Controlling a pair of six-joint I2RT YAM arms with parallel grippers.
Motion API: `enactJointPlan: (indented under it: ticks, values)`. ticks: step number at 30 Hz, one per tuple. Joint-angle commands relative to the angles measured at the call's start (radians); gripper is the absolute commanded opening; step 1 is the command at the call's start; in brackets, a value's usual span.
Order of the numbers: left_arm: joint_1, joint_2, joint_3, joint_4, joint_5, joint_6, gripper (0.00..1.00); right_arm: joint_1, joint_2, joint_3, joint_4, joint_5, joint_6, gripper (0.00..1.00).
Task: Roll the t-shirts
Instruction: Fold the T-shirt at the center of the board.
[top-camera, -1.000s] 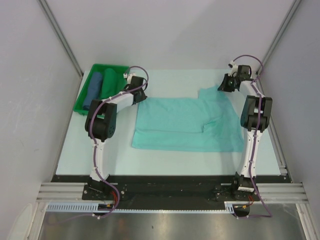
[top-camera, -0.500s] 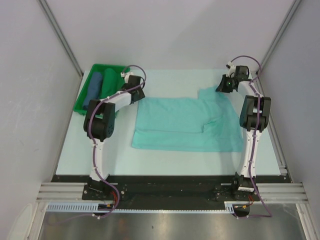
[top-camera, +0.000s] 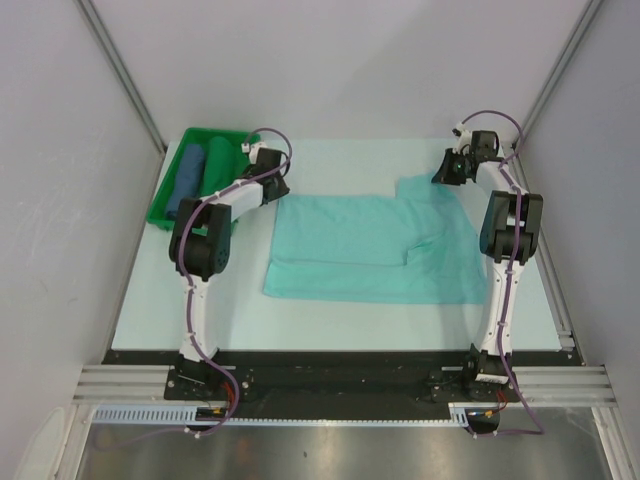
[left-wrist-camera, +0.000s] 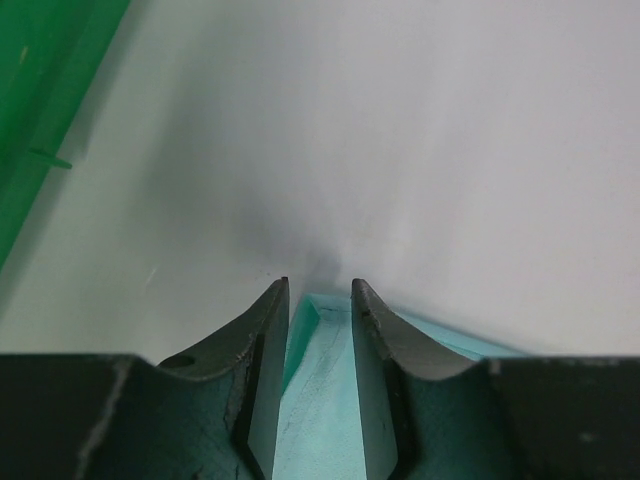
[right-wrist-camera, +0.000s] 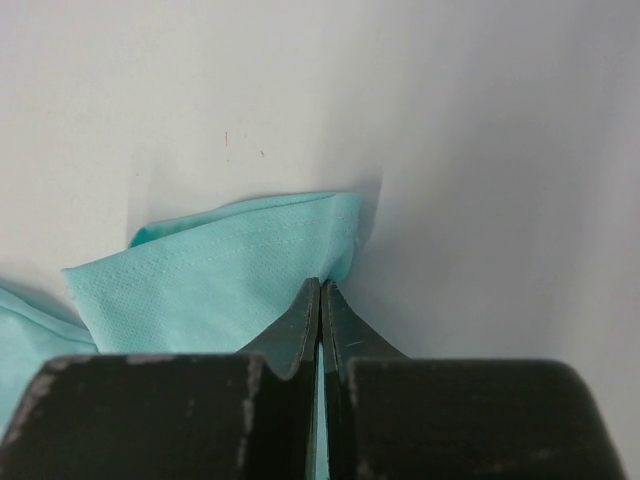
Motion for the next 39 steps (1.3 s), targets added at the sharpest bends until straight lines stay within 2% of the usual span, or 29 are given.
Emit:
enactJointPlan:
  ticks: [1, 6, 18, 29, 39]
  values:
    - [0.004, 0.007, 0.046, -0.036, 0.013, -0.024, 0.37, 0.007, -0.065, 0.002, 0.002, -0.009, -0.005, 0.01]
    - [0.004, 0.010, 0.046, -0.030, 0.029, -0.037, 0.36, 0.007, -0.062, 0.002, 0.004, -0.008, -0.005, 0.01]
    - [0.004, 0.005, 0.043, -0.031, 0.044, -0.050, 0.27, 0.006, -0.079, -0.001, 0.002, -0.011, -0.003, 0.00]
    - [0.004, -0.031, 0.026, 0.015, 0.059, -0.022, 0.00, 0.006, -0.155, -0.053, 0.021, -0.006, -0.006, 0.00]
    - [0.003, -0.151, -0.099, 0.116, 0.075, -0.019, 0.00, 0.000, -0.318, -0.199, 0.035, -0.015, -0.006, 0.00]
